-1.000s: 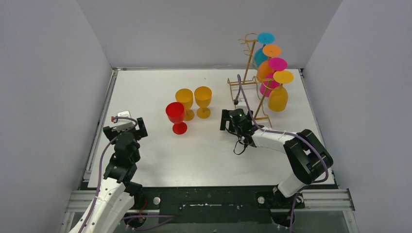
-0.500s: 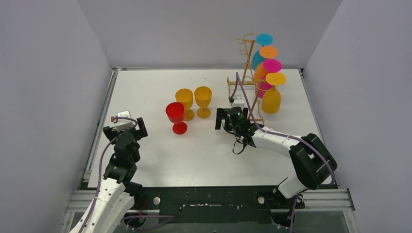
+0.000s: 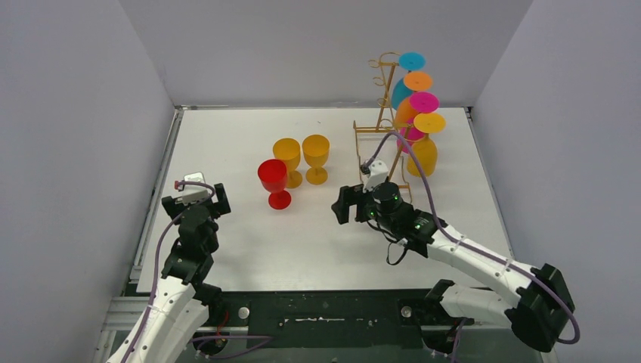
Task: Take the wine glass off the wine glass rack
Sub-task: Adjust the wine rack at the center of the board.
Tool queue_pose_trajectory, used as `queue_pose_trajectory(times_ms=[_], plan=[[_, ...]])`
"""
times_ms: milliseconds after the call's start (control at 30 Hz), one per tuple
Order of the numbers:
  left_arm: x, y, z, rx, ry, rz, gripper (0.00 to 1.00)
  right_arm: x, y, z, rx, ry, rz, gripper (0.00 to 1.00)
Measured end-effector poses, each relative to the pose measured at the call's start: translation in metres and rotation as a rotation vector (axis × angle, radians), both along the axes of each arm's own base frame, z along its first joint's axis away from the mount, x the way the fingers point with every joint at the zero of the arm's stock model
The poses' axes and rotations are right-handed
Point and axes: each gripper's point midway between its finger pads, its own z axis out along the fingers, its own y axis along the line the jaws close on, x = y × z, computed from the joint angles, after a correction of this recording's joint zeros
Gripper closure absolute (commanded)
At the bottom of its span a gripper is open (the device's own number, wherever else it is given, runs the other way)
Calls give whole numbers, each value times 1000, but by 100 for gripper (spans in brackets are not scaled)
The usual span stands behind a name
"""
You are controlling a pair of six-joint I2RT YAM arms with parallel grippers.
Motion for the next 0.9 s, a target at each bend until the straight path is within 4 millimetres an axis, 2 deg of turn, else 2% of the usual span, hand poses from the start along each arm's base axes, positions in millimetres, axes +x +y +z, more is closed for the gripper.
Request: queue_pose_trajectory(times_ms=[133,200,400,467,533,633,733,800,900], plan=[[1,-1,-1,1,6,-3,3,-17,-17,31,22,-40,5,1],[1,-1,-2,2,9,-4,3,-23,-25,62,53,-80,0,1],[1,-2,-4,3,15,-9,3,-26,-31,214,248,-319,0,1],[1,-2,-4,3,15,-10,3,-24,-37,251,279,-379,-29,0],[2,-3,-4,3,16,-12,2,-19,-47,277,279,-426,-80,0],[2,-3,-4,3,17,-14,3,1,-57,290,225,-441,-185,0],[2,-4,-4,2,17,-20,3,30,-68,287,150,-422,-280,0],[2,-5,-4,1,17,-25,3,58,-82,276,95,-387,-356,1],[2,-6,-4,0,17,-27,3,91,-117,256,37,-315,-470,3]])
